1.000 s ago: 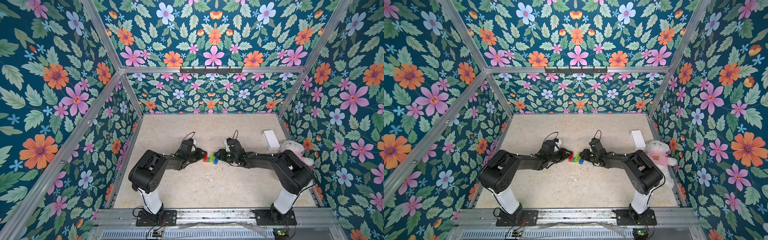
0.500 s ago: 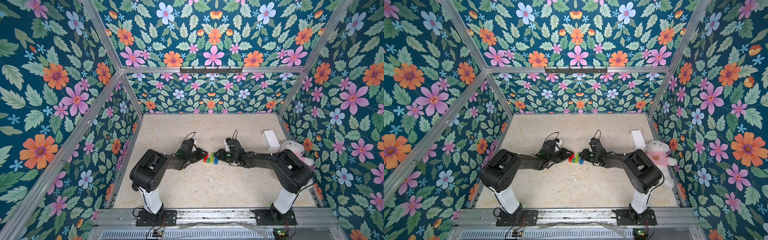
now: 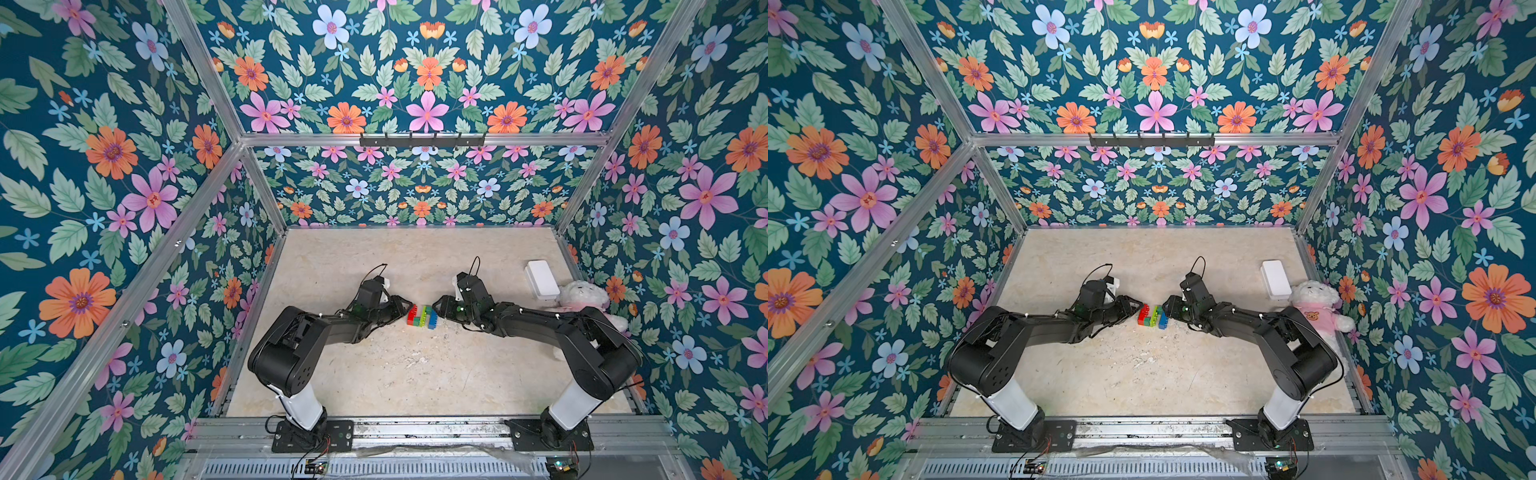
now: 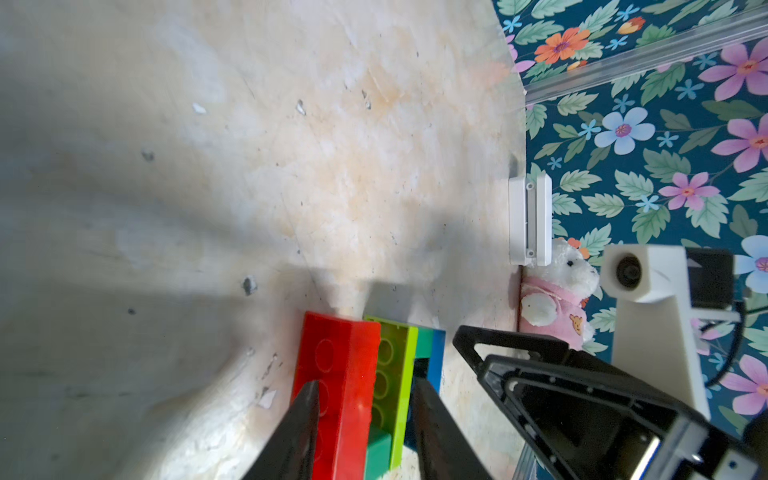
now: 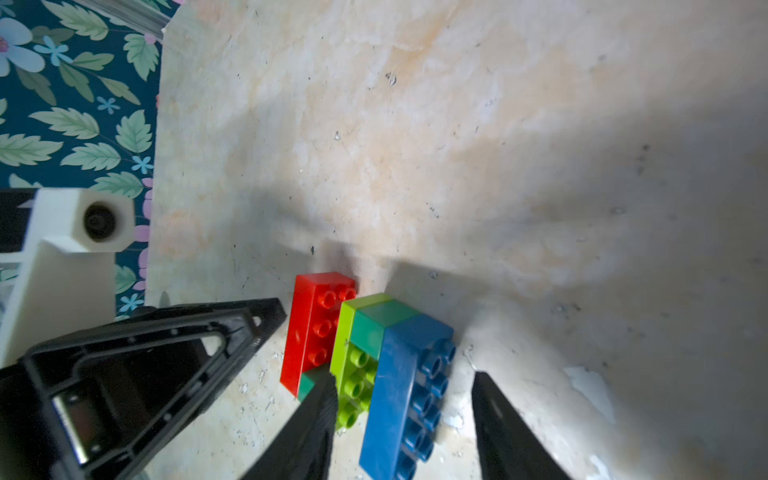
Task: Assemble the number 5 with lego
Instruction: Adjust the lego brick at the center of the board.
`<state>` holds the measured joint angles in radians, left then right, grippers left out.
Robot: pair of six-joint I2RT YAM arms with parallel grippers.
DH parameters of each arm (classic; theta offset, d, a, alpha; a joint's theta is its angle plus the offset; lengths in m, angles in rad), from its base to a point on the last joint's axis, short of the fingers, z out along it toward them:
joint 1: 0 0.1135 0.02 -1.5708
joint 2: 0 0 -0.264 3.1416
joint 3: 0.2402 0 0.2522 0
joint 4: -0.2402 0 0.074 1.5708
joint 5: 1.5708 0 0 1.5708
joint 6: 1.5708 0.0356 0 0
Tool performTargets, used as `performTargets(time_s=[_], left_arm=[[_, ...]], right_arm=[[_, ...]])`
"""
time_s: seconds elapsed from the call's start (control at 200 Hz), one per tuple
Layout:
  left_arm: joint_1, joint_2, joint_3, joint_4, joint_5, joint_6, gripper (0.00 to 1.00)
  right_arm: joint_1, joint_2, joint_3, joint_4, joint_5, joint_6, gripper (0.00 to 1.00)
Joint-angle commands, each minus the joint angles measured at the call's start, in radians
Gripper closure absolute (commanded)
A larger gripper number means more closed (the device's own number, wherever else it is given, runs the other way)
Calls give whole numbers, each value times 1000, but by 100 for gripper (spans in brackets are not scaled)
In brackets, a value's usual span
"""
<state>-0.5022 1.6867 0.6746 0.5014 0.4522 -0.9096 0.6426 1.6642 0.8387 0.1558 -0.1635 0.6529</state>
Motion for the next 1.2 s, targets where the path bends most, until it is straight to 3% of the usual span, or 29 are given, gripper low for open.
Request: performTargets(time_s=[0.0,0.38,1.2], left_arm=[[5,-20,-4,-26,-4,28,58],[4,-1,-41,89,62,-26,59],[22,44,-95,248,94,-77,61]], right_arm=[[33,-35,31,-121,52,-18,45],[134,45,196,-298,80,13,41],[173,135,278,-324,53,60,41]])
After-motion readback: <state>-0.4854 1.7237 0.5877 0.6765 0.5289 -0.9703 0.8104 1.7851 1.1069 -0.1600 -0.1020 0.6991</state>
